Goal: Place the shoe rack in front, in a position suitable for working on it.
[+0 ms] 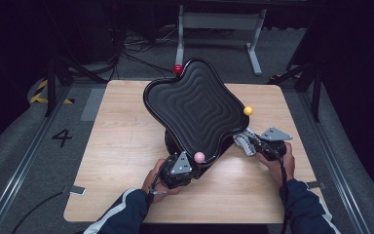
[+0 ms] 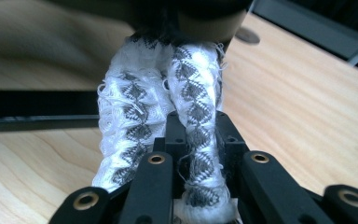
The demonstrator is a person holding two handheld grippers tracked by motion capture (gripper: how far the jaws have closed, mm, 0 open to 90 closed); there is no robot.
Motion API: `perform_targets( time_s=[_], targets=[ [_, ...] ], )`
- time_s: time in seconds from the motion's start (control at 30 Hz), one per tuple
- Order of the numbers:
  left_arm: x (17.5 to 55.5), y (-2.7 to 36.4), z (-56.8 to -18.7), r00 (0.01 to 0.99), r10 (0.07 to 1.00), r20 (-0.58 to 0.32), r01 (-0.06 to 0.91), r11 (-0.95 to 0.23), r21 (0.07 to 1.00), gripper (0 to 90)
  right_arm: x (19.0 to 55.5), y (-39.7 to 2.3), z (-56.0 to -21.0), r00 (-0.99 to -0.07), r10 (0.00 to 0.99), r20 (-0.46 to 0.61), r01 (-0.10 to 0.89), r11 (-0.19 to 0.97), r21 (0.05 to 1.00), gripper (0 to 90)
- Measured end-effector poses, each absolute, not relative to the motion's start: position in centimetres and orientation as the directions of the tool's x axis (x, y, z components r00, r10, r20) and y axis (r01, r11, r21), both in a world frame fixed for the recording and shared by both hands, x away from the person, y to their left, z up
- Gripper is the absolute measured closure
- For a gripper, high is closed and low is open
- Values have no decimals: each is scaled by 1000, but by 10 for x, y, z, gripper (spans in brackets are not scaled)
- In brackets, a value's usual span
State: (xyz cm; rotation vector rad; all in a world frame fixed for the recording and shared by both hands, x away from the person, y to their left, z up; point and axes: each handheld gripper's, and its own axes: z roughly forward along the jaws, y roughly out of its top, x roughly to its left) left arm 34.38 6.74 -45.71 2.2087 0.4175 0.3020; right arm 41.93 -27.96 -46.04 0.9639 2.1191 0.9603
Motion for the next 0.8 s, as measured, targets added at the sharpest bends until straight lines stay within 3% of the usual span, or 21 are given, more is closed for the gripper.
perform_targets(
  time_s=[0.3,0.8],
  targets=[
    [346,68,-458,920,388,54,197,-577,793,735,421,-270,-477,-580,787,-210,403,502,766,795],
    [346,67,-458,920,388,63,192,-583,789,734,411,-284,-443,-547,814,-198,342,433,834,798]
  ],
)
